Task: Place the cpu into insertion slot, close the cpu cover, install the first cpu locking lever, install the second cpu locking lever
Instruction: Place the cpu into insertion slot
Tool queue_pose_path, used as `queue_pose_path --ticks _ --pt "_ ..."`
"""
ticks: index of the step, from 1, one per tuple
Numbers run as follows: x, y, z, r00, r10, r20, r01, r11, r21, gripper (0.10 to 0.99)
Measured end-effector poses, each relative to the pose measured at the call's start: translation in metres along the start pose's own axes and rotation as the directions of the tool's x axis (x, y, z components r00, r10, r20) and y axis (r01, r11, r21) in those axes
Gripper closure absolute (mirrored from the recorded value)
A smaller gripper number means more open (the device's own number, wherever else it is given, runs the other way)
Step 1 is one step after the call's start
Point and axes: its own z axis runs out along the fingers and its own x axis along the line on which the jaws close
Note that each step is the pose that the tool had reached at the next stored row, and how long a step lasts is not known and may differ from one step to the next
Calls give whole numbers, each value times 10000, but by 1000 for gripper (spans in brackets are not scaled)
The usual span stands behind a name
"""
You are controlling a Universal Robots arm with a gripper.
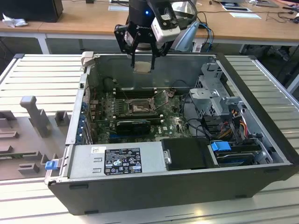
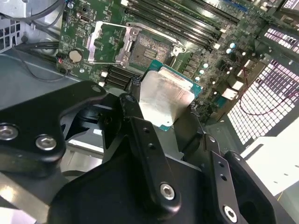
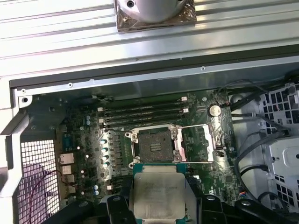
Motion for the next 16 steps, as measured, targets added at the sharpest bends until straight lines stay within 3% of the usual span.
queue_pose_path --ticks 5,7,11,16 --pt "0 -1 6 9965 832 74 -832 9965 -19 553" --pt "0 -1 12 9896 1433 129 -1433 9897 -28 553" --pt "0 -2 17 9810 1932 172 -1932 9812 -44 553" --pt "0 -2 21 9657 2588 227 -2587 9659 -71 553"
